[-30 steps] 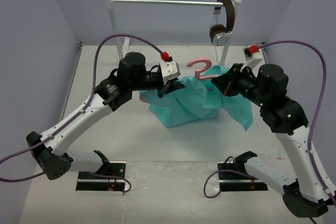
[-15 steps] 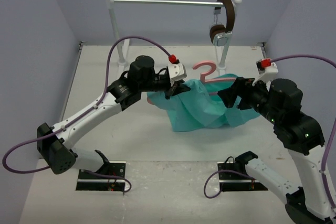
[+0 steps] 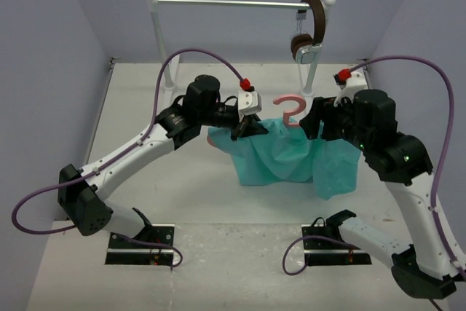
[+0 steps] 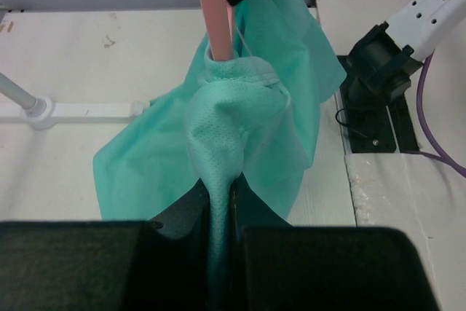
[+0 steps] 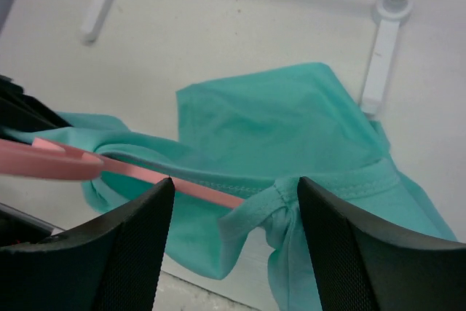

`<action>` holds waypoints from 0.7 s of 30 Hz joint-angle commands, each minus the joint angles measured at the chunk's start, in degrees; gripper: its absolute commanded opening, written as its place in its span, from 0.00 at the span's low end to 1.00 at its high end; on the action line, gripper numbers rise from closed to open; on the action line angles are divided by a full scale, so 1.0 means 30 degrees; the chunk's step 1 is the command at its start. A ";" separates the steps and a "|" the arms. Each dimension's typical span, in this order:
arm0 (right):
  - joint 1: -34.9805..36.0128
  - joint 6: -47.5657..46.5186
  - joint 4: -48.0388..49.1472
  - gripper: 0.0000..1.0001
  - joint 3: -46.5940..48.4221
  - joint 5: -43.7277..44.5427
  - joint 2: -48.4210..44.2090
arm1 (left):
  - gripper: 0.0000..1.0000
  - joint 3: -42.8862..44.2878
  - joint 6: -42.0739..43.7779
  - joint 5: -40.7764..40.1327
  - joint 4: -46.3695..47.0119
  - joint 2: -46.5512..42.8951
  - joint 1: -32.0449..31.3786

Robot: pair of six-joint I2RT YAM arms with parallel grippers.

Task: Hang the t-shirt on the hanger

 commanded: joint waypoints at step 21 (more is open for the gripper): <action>0.0157 -0.3069 0.5280 0.71 -0.2753 -0.5168 -0.3130 | 0.00 0.0885 -0.1870 0.2261 0.2495 0.0102 0.0695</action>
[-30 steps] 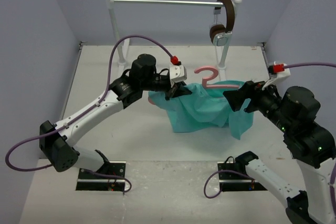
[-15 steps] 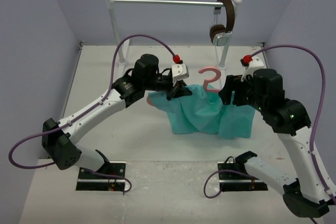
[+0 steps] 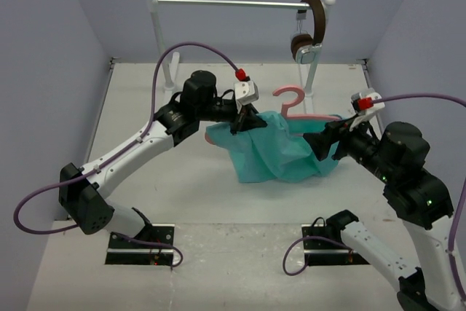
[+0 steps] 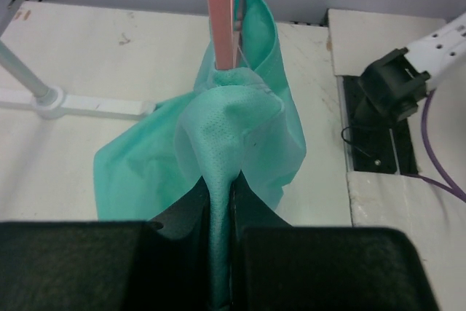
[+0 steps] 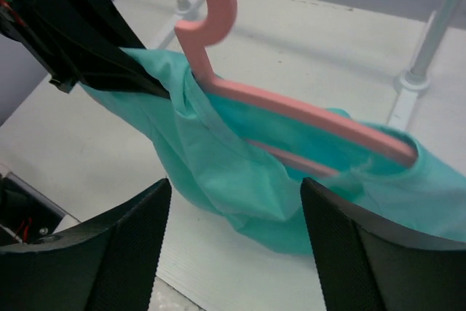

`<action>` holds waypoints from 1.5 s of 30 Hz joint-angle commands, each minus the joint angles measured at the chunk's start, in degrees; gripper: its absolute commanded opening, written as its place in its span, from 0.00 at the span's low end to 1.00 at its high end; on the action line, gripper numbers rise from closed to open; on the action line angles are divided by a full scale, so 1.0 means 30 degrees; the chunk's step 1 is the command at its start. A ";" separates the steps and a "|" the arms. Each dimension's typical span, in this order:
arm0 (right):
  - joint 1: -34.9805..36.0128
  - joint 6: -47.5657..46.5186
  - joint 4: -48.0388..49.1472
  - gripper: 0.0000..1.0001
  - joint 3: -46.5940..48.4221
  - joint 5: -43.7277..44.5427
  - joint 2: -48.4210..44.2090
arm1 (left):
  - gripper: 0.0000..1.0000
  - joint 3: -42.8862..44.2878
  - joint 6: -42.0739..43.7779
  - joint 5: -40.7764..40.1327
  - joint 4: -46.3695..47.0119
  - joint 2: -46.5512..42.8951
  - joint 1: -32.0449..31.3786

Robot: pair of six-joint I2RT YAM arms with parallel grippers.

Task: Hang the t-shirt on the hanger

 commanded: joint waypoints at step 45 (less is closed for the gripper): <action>-0.3222 -0.3673 1.0117 0.00 -0.0747 -1.2711 0.3068 | 0.28 -0.0596 0.4221 -0.2367 -0.6155 -0.4041 0.4038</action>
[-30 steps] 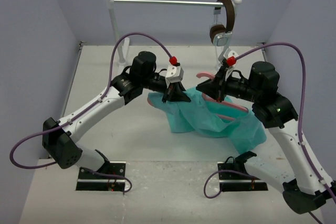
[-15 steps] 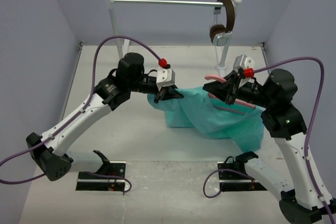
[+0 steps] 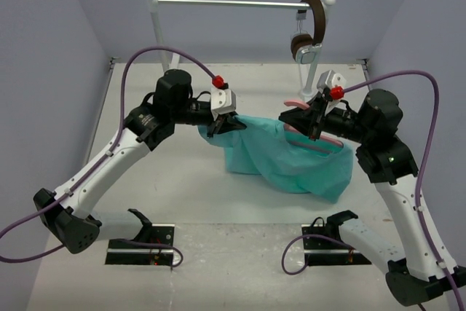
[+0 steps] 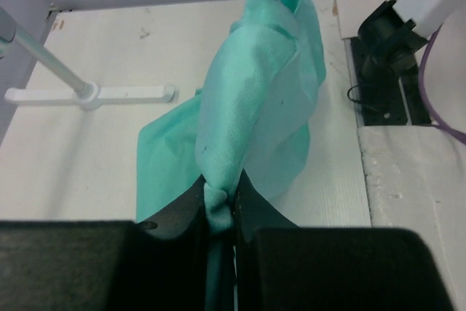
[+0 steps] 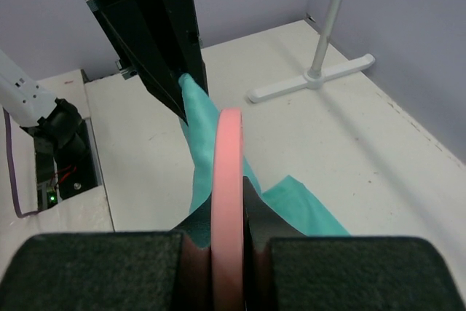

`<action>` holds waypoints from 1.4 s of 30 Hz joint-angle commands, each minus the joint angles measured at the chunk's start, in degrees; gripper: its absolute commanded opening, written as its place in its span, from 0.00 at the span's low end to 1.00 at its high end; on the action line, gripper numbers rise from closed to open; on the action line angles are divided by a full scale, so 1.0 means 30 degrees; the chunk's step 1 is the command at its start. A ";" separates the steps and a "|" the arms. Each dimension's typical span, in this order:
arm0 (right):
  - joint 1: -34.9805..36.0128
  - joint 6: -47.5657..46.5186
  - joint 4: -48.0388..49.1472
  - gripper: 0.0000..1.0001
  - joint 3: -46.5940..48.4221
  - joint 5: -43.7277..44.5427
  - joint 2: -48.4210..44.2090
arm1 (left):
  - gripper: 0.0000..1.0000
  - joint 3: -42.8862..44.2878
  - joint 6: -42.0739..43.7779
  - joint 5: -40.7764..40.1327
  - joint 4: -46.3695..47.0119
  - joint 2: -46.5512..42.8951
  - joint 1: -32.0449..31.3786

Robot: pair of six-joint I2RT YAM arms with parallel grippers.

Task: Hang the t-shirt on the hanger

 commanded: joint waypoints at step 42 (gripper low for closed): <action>-0.0979 0.2236 0.0821 0.00 0.1018 0.3236 -0.0180 | 0.00 -0.3528 -0.8619 -0.8191 0.4145 -0.1303 0.8260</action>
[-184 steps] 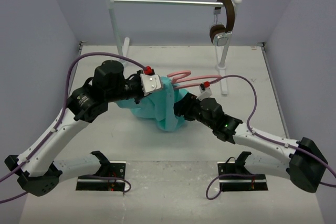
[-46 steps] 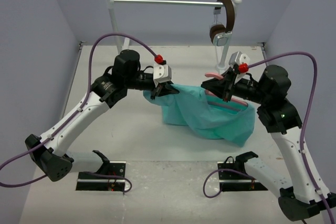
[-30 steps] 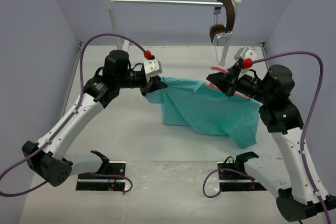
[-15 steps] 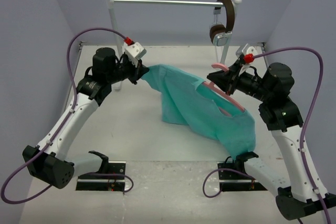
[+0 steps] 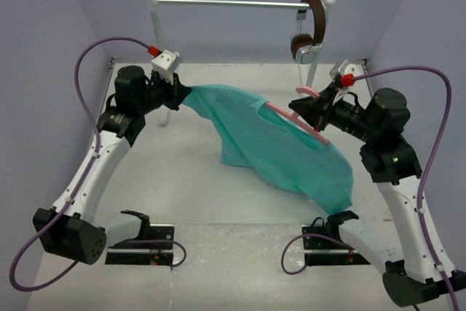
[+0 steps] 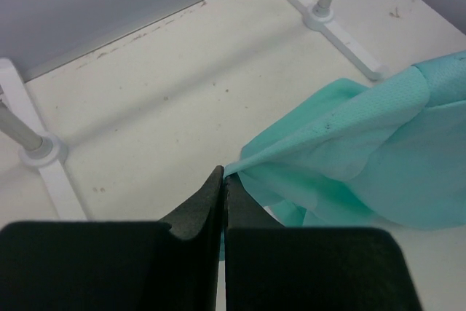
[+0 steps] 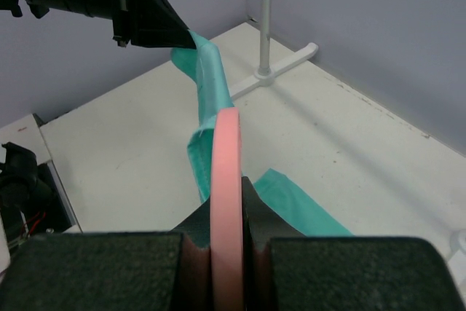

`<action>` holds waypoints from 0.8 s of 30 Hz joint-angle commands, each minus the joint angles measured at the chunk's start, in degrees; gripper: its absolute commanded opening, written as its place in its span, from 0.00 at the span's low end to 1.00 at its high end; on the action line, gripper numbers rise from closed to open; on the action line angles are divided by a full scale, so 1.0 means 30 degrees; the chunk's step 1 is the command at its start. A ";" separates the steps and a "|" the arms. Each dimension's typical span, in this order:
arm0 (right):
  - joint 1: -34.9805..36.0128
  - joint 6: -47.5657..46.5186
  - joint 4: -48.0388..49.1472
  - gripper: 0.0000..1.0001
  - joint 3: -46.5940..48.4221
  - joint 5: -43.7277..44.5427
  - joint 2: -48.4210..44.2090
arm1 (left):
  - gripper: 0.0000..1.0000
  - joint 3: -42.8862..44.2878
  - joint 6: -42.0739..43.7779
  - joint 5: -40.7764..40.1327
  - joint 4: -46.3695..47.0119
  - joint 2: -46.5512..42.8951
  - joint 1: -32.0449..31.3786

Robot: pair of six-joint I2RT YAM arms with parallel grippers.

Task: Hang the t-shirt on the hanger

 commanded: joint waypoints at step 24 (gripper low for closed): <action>0.3999 0.5467 -1.1419 0.00 2.3912 1.6581 1.6652 | 1.00 -0.4458 -0.3966 -0.3664 -0.0609 -0.9777 0.0657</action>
